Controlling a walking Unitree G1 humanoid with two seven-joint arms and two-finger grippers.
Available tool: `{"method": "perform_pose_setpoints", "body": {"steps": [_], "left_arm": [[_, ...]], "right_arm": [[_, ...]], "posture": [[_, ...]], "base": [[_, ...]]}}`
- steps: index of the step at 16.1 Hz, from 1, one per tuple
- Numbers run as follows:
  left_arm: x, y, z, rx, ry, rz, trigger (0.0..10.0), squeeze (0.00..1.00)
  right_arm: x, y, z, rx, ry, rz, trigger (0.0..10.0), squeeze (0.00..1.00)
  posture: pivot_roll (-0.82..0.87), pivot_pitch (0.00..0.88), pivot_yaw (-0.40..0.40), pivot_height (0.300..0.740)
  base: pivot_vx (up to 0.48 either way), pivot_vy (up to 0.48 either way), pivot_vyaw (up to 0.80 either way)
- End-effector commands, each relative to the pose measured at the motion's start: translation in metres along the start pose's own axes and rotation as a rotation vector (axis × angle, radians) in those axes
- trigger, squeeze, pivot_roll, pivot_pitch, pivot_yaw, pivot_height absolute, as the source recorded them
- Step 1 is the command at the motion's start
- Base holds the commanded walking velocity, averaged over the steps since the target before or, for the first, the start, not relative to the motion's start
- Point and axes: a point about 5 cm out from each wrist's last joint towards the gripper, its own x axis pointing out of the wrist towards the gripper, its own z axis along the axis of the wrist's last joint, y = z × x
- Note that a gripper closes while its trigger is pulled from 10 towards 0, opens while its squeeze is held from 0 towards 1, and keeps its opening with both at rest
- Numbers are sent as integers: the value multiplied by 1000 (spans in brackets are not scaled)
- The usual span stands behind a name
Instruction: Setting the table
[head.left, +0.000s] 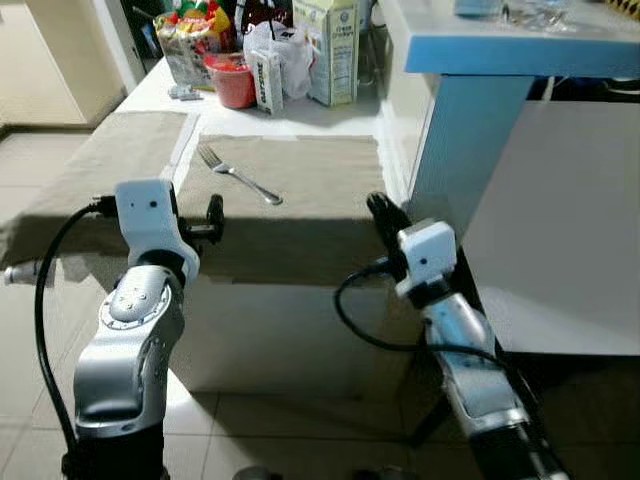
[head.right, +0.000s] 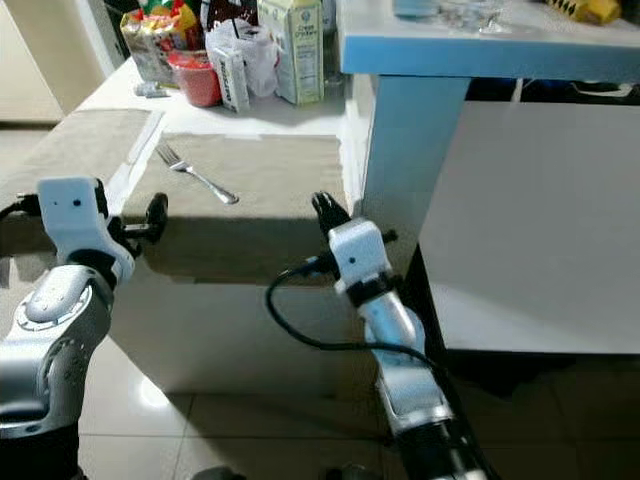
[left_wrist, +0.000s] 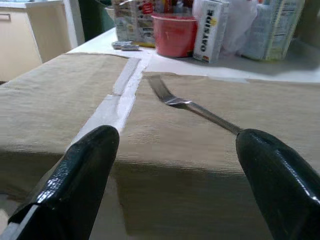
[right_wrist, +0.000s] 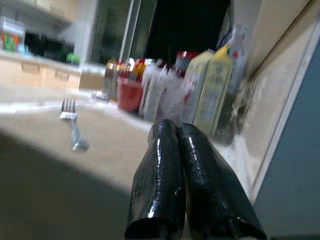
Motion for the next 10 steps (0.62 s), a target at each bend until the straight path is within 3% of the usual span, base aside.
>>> {"method": "perform_pose_setpoints", "body": {"steps": [1,6,8,9,10], "left_arm": [[5,3,4,-8,-34,17,10000,1000],[10,-6,-2,-48,-52,0,10000,1000],[14,-12,-6,20,-29,-25,10000,1000],[16,-13,-6,-5,-29,-24,10000,0],[20,-16,-4,-11,-37,-36,10000,0]], "right_arm": [[-2,-2,-1,15,24,1,10000,0],[11,-10,-6,14,67,-2,10000,0],[15,-10,-4,8,68,24,10000,0],[16,-10,-3,9,66,24,10000,0],[17,-11,-1,12,60,19,10000,0]], "posture": [[-15,0,3,740],[-6,0,-50,740],[-6,0,-59,740],[-6,0,-58,740],[-13,0,-46,740]], "base": [[0,0,0],[0,0,0],[0,0,0],[0,0,0],[0,0,0]]}}
